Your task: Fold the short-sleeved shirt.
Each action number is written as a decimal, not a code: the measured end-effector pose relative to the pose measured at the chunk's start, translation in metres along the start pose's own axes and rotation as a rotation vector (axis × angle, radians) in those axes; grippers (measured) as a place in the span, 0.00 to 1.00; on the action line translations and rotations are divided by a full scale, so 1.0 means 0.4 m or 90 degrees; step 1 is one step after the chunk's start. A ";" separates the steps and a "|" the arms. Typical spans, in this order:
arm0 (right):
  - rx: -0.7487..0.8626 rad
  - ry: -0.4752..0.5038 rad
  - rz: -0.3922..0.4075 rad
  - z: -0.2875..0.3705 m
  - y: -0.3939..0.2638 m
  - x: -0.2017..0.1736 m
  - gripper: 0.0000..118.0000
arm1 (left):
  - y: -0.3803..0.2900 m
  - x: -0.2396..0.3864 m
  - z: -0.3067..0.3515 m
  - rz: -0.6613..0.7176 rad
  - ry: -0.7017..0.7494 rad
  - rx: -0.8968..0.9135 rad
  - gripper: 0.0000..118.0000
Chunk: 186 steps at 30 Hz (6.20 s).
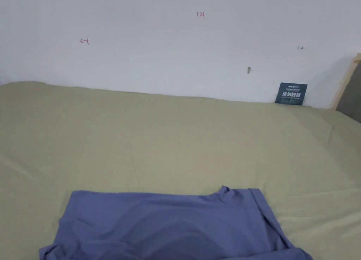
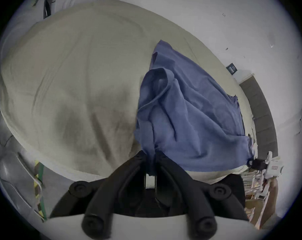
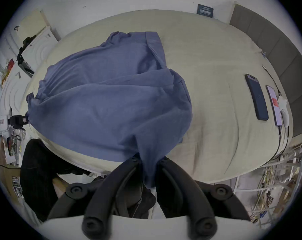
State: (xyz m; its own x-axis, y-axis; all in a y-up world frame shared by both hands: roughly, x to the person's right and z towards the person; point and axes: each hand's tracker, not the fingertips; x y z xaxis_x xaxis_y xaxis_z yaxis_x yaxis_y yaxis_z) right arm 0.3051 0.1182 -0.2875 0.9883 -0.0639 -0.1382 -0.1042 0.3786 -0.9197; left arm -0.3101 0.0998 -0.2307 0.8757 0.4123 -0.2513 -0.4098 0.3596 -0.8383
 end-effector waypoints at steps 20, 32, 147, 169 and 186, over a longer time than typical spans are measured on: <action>0.108 0.003 -0.038 0.166 0.190 -0.006 0.71 | 0.207 0.128 0.142 -0.159 0.105 0.065 0.82; 0.118 -0.012 0.019 0.002 0.416 -0.127 0.00 | 0.453 0.282 -0.073 -0.217 0.088 0.080 0.00; 0.131 0.027 0.012 0.241 0.101 -0.130 0.00 | 0.126 0.136 0.190 -0.238 0.060 0.069 0.00; 0.088 0.018 -0.014 0.241 0.066 -0.108 0.00 | 0.150 -0.216 -0.039 -0.033 -0.334 -0.058 0.82; 0.067 0.065 -0.005 0.192 0.059 -0.148 0.00 | 0.089 -0.164 -0.137 0.033 -0.370 -0.044 0.04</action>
State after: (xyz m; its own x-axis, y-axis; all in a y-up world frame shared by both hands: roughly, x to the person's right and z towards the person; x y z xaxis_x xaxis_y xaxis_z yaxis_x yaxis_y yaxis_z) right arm 0.2528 0.2019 -0.2726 0.9720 -0.1595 -0.1727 -0.0783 0.4728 -0.8777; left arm -0.3679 0.0397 -0.2708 0.5631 0.8264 -0.0020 -0.4132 0.2794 -0.8667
